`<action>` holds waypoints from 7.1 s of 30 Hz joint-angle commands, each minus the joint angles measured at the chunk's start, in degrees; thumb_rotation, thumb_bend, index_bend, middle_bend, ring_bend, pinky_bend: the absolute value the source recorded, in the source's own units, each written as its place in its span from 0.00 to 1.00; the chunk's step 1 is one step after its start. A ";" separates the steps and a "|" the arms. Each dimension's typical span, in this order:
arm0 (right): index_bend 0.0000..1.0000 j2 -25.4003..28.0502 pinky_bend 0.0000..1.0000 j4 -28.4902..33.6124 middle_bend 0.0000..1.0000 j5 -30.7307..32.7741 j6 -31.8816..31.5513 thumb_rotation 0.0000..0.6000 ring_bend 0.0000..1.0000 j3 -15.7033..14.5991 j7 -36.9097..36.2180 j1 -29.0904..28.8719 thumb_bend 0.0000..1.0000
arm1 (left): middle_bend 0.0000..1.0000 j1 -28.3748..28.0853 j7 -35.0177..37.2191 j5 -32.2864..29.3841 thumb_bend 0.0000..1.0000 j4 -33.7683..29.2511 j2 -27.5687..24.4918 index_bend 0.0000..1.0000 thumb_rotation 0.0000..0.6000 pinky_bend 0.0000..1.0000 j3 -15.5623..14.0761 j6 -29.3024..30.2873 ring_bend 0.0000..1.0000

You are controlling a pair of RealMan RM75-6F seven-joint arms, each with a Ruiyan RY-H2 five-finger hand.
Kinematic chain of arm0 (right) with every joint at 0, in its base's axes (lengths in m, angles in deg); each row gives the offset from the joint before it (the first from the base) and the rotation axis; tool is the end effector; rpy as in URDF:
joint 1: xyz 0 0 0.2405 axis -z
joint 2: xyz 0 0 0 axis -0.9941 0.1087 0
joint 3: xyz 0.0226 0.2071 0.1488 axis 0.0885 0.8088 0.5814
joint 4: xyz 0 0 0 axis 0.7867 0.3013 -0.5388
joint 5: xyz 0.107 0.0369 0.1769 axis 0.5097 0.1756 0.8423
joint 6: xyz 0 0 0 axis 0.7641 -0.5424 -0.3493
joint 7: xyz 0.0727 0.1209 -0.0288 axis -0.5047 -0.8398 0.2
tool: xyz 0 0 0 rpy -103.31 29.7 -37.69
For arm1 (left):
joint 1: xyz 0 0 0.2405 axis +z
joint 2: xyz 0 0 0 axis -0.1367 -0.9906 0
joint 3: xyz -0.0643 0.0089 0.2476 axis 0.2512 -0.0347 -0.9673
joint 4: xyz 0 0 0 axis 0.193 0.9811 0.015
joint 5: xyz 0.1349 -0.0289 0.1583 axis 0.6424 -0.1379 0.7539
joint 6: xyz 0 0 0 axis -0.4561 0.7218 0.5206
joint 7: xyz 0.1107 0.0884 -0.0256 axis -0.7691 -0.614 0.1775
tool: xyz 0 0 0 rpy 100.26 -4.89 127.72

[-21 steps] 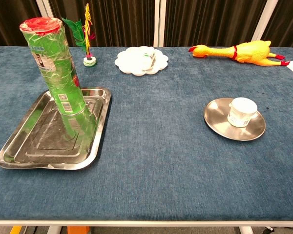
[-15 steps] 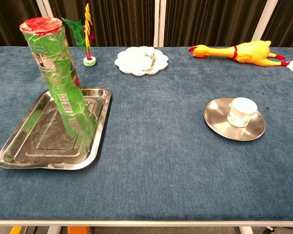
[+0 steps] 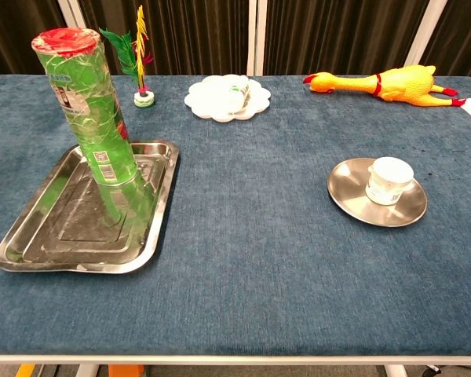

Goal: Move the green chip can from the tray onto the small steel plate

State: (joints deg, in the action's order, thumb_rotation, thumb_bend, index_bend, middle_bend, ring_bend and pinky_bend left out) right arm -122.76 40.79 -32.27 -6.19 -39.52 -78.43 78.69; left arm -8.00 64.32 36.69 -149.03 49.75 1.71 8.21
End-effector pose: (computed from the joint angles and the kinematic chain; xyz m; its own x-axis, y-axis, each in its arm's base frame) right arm -0.3274 -0.1791 0.1364 0.4233 -0.0623 0.9039 -0.9044 0.0304 0.4256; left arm -0.2606 0.2429 0.1529 0.3522 -0.0520 0.9345 0.9082 -0.2223 -0.3547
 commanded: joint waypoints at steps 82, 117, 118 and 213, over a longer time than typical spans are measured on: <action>0.00 -3.16 0.00 -6.11 0.00 3.46 5.28 1.00 0.00 1.59 -4.90 -0.68 0.15 | 0.30 -42.90 9.07 -2.18 0.21 19.65 19.33 0.35 1.00 0.54 7.25 -32.32 0.27; 0.00 -2.69 0.11 4.92 0.13 4.00 24.88 1.00 0.01 5.30 10.24 -18.52 0.16 | 0.14 -9.39 -6.38 -6.71 0.17 4.21 7.35 0.11 1.00 0.32 -6.27 -0.12 0.08; 0.00 -3.09 0.12 4.92 0.13 4.28 25.67 1.00 0.02 5.32 11.23 -19.31 0.17 | 0.14 -7.62 -5.92 -6.54 0.17 4.40 7.78 0.11 1.00 0.32 -7.03 1.27 0.08; 0.02 -19.12 0.17 18.31 0.06 13.78 28.04 1.00 0.00 9.32 38.64 -45.23 0.15 | 0.14 12.34 10.17 -4.53 0.17 15.92 10.13 0.12 1.00 0.30 -1.62 6.49 0.08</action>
State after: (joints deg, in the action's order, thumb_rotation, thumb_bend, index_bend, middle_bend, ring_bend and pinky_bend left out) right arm -144.24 56.47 -15.71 24.52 -31.38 -38.77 32.86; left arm 4.32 74.50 32.15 -133.11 59.90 0.07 14.66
